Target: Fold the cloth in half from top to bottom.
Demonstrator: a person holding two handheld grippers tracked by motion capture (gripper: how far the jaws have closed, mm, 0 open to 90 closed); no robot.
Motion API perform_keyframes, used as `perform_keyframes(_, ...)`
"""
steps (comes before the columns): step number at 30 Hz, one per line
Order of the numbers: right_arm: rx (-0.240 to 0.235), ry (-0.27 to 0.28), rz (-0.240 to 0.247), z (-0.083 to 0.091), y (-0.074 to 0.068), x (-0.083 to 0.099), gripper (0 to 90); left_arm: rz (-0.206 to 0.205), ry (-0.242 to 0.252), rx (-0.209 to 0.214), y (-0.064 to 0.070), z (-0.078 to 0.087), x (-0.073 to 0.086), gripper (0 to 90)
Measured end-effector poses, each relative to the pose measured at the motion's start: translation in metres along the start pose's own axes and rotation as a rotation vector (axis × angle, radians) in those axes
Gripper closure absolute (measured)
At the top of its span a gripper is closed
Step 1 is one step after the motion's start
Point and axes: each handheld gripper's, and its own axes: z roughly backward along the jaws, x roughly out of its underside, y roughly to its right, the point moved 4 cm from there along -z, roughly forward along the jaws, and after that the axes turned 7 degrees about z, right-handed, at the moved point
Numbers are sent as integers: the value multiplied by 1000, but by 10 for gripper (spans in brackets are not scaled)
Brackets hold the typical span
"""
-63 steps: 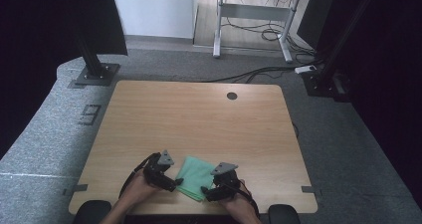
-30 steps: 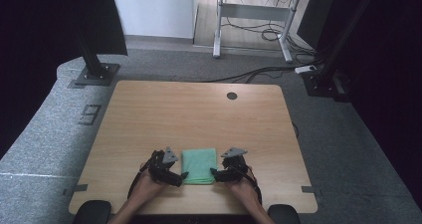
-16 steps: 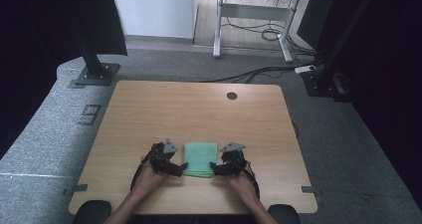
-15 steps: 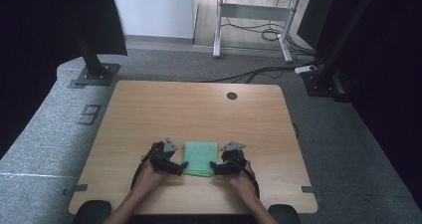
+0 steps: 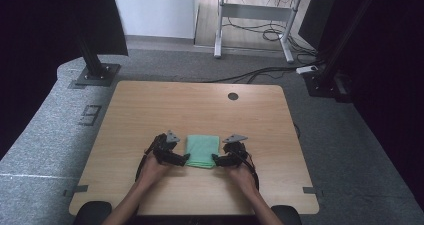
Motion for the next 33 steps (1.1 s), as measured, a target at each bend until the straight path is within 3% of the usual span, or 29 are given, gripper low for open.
perform_keyframes(9,9,4,-22,-10,12,-8,169,13,-7,-18,-8,-8,-10,0)
perform_keyframes(22,19,-3,-27,-21,24,-19,162,74,-13,-13,-21,-17,-20,0)
perform_keyframes(33,-22,18,-45,-19,26,-17,159,60,7,-2,-17,-14,-21,2)
